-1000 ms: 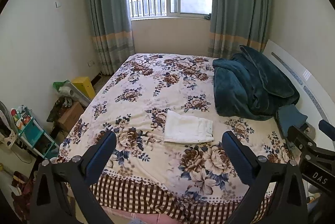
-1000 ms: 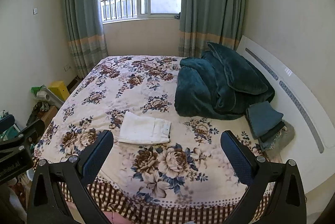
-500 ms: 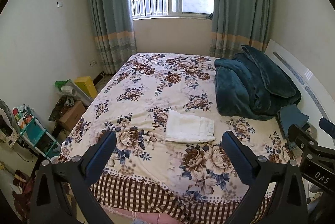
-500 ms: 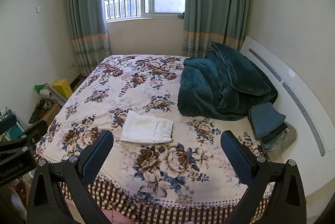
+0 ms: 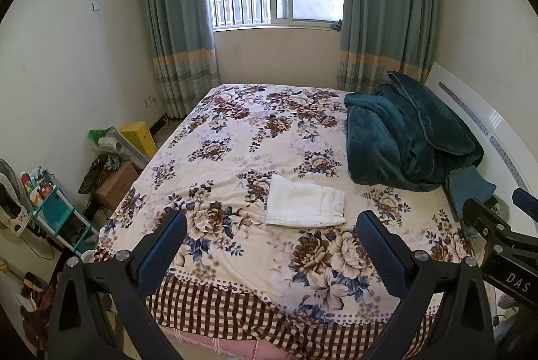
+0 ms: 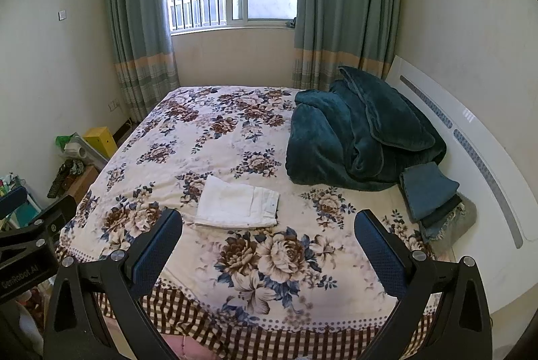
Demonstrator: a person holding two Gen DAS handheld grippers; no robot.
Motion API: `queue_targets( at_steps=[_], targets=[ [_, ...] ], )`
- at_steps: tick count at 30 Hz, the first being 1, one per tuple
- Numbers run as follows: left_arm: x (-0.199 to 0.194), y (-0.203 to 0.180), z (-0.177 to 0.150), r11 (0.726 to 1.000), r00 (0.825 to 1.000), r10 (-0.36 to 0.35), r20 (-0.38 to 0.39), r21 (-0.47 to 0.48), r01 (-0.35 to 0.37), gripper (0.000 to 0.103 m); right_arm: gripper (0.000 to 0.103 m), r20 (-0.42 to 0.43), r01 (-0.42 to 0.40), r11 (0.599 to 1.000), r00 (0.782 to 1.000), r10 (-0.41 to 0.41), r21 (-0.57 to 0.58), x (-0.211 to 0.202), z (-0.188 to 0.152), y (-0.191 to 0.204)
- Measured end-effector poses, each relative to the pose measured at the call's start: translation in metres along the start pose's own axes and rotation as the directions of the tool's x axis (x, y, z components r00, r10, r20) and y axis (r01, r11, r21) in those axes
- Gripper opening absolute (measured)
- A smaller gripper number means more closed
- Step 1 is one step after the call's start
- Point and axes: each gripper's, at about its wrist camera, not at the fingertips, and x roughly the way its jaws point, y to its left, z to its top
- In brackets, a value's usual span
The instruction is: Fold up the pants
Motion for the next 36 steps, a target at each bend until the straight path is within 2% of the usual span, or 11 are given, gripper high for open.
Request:
queue_targets(
  at_steps=[36],
  targets=[
    [0.0007,0.0027,0.0018,1.0,1.0,-0.005,0.003,0.003,0.005,0.103,0.103,-0.007,0.002,1.0,1.0,-0.002,0.002,-0.0038,-0.0045,0.001]
  ],
)
